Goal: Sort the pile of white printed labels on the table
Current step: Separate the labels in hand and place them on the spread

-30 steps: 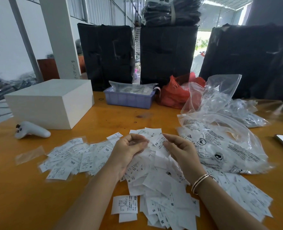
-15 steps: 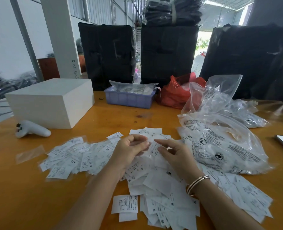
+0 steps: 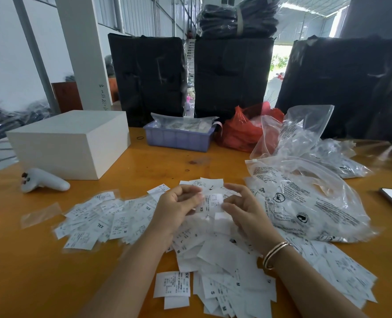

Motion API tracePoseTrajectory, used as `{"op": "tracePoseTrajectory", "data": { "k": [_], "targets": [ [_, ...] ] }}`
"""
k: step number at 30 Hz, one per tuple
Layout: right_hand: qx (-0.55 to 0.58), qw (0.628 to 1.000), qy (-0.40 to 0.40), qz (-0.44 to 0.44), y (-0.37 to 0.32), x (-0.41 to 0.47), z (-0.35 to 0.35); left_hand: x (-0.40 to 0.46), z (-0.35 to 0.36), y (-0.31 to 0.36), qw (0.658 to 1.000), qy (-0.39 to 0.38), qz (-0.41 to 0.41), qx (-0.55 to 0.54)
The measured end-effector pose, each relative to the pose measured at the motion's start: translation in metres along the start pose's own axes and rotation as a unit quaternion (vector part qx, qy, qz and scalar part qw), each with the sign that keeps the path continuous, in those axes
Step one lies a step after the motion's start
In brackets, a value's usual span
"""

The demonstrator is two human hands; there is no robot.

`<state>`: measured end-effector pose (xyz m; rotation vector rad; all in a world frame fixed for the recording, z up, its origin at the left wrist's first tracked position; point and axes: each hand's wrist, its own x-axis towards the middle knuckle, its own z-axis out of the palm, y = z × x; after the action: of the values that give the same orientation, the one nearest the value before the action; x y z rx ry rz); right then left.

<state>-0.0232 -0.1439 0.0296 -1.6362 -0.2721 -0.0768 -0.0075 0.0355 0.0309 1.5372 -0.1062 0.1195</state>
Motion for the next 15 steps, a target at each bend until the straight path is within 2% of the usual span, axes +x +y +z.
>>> {"op": "tracePoseTrajectory", "data": {
  "k": [2,7,11,15],
  "targets": [
    [-0.004,1.000,0.002,0.013,0.0001,0.0001,0.0005,0.0000,0.0002,-0.0013,1.000,-0.003,-0.001,0.002],
    [-0.039,0.999,0.027,-0.024,-0.0008,0.0014,0.0083,-0.0028,0.0064,-0.0016,0.997,-0.035,0.011,0.063],
    [-0.073,0.995,0.058,-0.022,0.0015,0.0026,0.0081,-0.0038,0.0042,-0.0006,0.990,-0.021,0.022,0.141],
    [-0.075,0.993,0.088,-0.025,0.0045,0.0043,0.0088,-0.0013,0.0029,-0.0029,0.986,-0.025,0.041,0.160]
  ]
}}
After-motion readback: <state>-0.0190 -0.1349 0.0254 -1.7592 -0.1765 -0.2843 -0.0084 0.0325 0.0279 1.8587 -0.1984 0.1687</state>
